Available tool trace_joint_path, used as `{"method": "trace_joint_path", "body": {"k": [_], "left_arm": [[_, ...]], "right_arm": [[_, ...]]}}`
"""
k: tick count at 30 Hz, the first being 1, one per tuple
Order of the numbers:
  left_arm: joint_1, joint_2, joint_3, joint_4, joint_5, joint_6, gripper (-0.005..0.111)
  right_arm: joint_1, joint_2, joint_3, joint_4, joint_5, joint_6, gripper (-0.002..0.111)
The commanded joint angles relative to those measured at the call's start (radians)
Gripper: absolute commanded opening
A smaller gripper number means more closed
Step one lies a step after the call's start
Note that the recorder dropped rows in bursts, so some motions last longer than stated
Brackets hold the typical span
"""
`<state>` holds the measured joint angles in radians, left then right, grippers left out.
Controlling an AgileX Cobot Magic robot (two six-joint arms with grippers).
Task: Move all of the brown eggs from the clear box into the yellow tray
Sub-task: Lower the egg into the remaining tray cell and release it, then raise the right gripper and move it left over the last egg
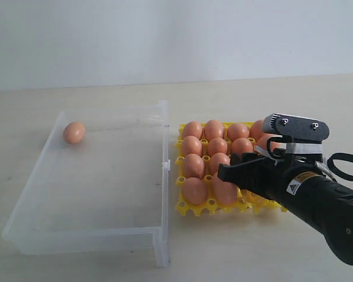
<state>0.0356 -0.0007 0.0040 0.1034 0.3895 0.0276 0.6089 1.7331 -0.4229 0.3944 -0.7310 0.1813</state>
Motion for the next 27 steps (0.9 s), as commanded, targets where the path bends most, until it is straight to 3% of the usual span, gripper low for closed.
{"method": "trace_joint_path", "body": {"k": [1,6,12,14,21,23,27], "left_arm": [[-0.006,0.001,-0.004,-0.002,-0.009,-0.005,0.0],[-0.006,0.001,-0.004,-0.002,-0.009,-0.005,0.0],[-0.006,0.001,-0.004,-0.002,-0.009,-0.005,0.0],[-0.006,0.001,-0.004,-0.002,-0.009,-0.005,0.0],[-0.006,0.001,-0.004,-0.002,-0.009,-0.005,0.0],[-0.006,0.001,-0.004,-0.002,-0.009,-0.005,0.0],[-0.006,0.001,-0.004,-0.002,-0.009,-0.005,0.0]], "right_arm": [[-0.005,0.002,-0.007,-0.008,-0.023,-0.024,0.051],[-0.005,0.002,-0.007,-0.008,-0.023,-0.024,0.058],[-0.005,-0.022,-0.009,-0.01,-0.008,-0.004,0.057],[-0.003,-0.059,-0.04,-0.016,0.06,0.014,0.052],[0.012,-0.048,-0.486,-0.358,0.921,0.036,0.007],[0.013,-0.008,-0.588,-0.348,1.046,-0.053,0.001],[0.013,0.049,-0.745,-0.32,1.117,-0.139,0.0]]}}
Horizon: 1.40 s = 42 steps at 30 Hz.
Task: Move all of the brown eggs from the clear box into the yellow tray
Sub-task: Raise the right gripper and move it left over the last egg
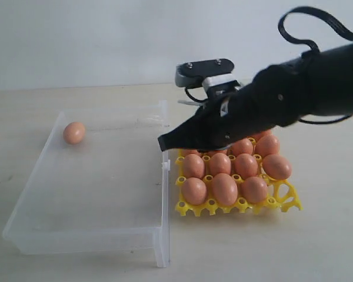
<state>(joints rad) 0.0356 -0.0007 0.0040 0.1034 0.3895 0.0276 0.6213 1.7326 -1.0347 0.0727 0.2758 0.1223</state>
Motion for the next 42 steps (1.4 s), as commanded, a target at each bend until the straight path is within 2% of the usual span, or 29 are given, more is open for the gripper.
{"method": "trace_joint_path", "body": {"k": [1,5,7,12,15,19,27,35,42], "left_arm": [[-0.006,0.001,-0.004,-0.002,-0.009,-0.005,0.0],[-0.006,0.001,-0.004,-0.002,-0.009,-0.005,0.0],[-0.006,0.001,-0.004,-0.002,-0.009,-0.005,0.0],[-0.006,0.001,-0.004,-0.002,-0.009,-0.005,0.0],[-0.006,0.001,-0.004,-0.002,-0.009,-0.005,0.0],[-0.006,0.001,-0.004,-0.002,-0.009,-0.005,0.0],[-0.006,0.001,-0.004,-0.002,-0.009,-0.005,0.0],[-0.006,0.001,-0.004,-0.002,-0.009,-0.005,0.0],[-0.006,0.001,-0.004,-0.002,-0.009,-0.005,0.0]], "right_arm": [[0.001,0.06,-0.168,0.002,0.117,-0.08,0.0],[0.006,0.12,-0.294,0.023,0.174,-0.122,0.001],[0.006,0.156,-0.352,0.116,0.215,-0.231,0.004],[0.006,0.281,-0.517,0.412,0.307,-0.46,0.022],[0.006,0.378,-0.628,0.549,0.339,-0.48,0.037],[0.006,0.507,-0.752,0.61,0.334,-0.409,0.049],[0.006,0.699,-0.983,0.655,0.281,-0.188,0.051],[0.006,0.877,-1.214,0.9,0.271,-0.156,0.051],[0.006,0.969,-1.318,0.892,0.222,-0.144,0.051]]}}
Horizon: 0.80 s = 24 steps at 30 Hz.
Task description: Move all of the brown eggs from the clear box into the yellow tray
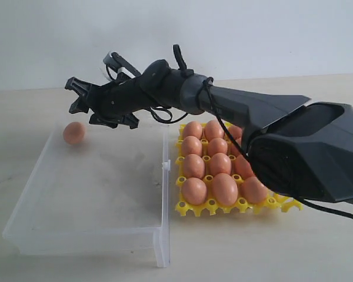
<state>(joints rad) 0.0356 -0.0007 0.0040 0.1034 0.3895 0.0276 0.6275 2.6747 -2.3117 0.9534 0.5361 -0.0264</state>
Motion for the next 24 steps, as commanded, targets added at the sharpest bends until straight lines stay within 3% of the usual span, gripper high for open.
{"method": "trace_joint_path", "body": {"k": [1,24], "left_arm": [[-0.006,0.001,-0.004,-0.002,-0.009,-0.005,0.0],[-0.006,0.001,-0.004,-0.002,-0.009,-0.005,0.0]], "right_arm": [[0.0,0.035,-0.045,0.011,-0.048,0.004,0.051],[0.067,0.126,-0.069,0.037,-0.135,-0.078,0.054]]}}
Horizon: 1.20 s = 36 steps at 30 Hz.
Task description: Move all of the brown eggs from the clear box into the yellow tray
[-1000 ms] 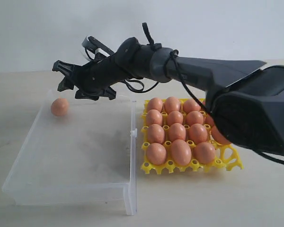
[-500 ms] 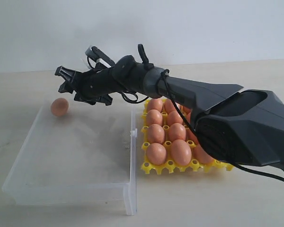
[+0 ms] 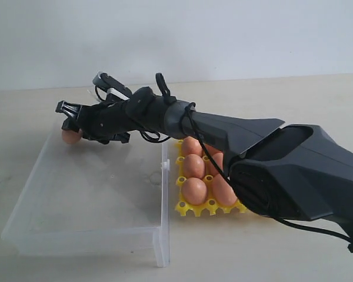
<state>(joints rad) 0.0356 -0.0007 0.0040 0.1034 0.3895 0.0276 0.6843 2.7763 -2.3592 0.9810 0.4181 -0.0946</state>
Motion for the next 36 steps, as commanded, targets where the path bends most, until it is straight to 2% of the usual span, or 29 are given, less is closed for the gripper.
{"method": "trace_joint_path", "body": {"k": [1,9,11,14,21,25,29,33,34,36], "left_arm": [[-0.006,0.001,-0.004,-0.002,-0.009,-0.005,0.0],[-0.006,0.001,-0.004,-0.002,-0.009,-0.005,0.0],[-0.006,0.001,-0.004,-0.002,-0.009,-0.005,0.0],[-0.006,0.001,-0.004,-0.002,-0.009,-0.005,0.0],[-0.006,0.001,-0.004,-0.002,-0.009,-0.005,0.0],[-0.006,0.001,-0.004,-0.002,-0.009,-0.005,0.0],[-0.006,0.001,-0.004,-0.002,-0.009,-0.005,0.0],[-0.006,0.001,-0.004,-0.002,-0.009,-0.005,0.0],[-0.006,0.001,-0.004,-0.002,-0.009,-0.005,0.0],[-0.006,0.001,-0.004,-0.002,-0.009,-0.005,0.0]], "right_arm": [[0.012,0.032,-0.031,0.009,-0.022,-0.012,0.054],[0.02,0.049,-0.033,0.013,-0.053,-0.01,0.052],[0.02,0.054,-0.033,0.006,-0.048,-0.01,0.039],[0.02,0.06,-0.033,0.005,-0.035,-0.01,-0.001],[0.024,0.037,-0.033,-0.048,0.03,-0.01,0.0],[0.024,-0.053,-0.001,-0.228,0.097,0.009,0.0],[0.031,-0.18,0.144,-0.328,0.045,0.017,0.0],[0.038,-0.311,0.327,-0.33,-0.055,0.007,0.0],[0.04,-0.318,0.329,-0.332,-0.049,0.007,0.002],[0.04,-0.323,0.327,-0.33,-0.045,0.007,0.014]]}}
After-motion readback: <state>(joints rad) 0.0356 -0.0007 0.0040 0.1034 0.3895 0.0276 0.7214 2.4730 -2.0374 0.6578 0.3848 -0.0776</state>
